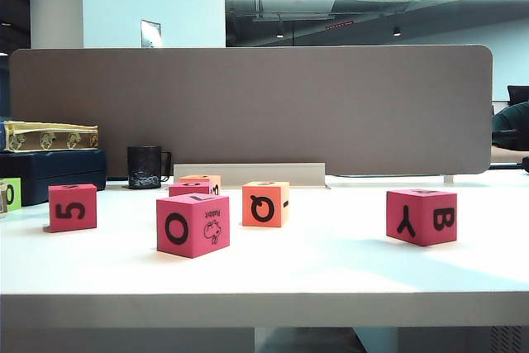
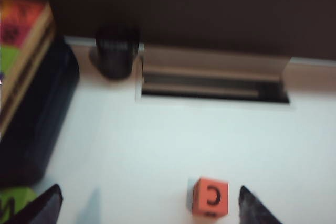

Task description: Select the appropriate blocks from the scattered letter blocks on the table and arrange them in a row to spell out "2024".

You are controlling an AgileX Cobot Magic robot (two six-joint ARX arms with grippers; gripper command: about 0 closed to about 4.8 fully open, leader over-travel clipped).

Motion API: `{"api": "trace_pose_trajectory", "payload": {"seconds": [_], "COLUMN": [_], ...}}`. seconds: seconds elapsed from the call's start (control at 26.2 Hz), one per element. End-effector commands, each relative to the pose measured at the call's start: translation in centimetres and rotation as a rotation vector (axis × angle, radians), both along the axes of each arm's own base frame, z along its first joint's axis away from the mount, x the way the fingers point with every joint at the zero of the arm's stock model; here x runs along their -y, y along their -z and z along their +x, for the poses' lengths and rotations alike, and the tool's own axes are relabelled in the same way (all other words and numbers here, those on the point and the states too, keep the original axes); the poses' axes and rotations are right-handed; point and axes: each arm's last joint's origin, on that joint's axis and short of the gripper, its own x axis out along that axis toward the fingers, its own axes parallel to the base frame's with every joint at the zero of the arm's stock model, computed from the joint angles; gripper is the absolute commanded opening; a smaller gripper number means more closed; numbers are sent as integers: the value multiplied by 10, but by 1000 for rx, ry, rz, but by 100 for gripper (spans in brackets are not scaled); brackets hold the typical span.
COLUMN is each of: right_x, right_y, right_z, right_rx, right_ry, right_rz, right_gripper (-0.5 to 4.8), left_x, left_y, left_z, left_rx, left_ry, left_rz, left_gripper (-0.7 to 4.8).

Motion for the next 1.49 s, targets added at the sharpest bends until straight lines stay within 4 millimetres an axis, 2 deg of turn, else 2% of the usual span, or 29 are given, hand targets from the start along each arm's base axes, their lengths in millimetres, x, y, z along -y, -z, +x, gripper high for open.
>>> {"api": "trace_pose_trajectory", "payload": {"seconds": [0.04, 0.15, 0.46, 0.5, 0.69, 0.72, 0.84, 0.88, 0.99, 1.11, 1.3, 1.49], "right_x": [0, 0, 0, 0, 0, 0, 0, 0, 0, 0, 0, 0], "right_y": [-4, -4, -3, -3, -3, -3, -3, -3, -3, -3, -3, -3], "right_z": [0, 0, -1, -1, -1, -1, -1, -1, -1, -1, -1, -1], "right_rx": [22, 22, 16, 16, 16, 16, 16, 16, 14, 7, 8, 6], "right_ry": [-1, -1, -1, -2, -2, -2, -2, -2, -3, -13, -14, -16], "right_rz": [19, 19, 16, 16, 16, 16, 16, 15, 17, 28, 29, 30], "right_gripper": [-2, -2, -2, -2, -2, -2, -2, -2, -2, -2, -2, -2], "left_x": [-2, -4, -7, -8, -9, -8, -7, -7, -7, -9, -9, -7], "left_y": [-12, -8, 47, 62, 101, 110, 132, 139, 156, 170, 178, 195], "left_z": [-16, -30, -55, -62, -72, -73, -75, -75, -77, -78, -74, -62], "left_rx": [101, 159, 146, 114, 11, -18, -94, -113, -166, -209, -231, -311], "left_ry": [16, 28, 28, 24, 24, 33, 81, 86, 89, -6, -78, -133], "left_rz": [27, 44, 43, 33, 31, 18, 0, -1, -10, -50, -126, -192], "left_gripper": [425, 425, 425, 425, 425, 418, 299, 278, 263, 268, 290, 393]}}
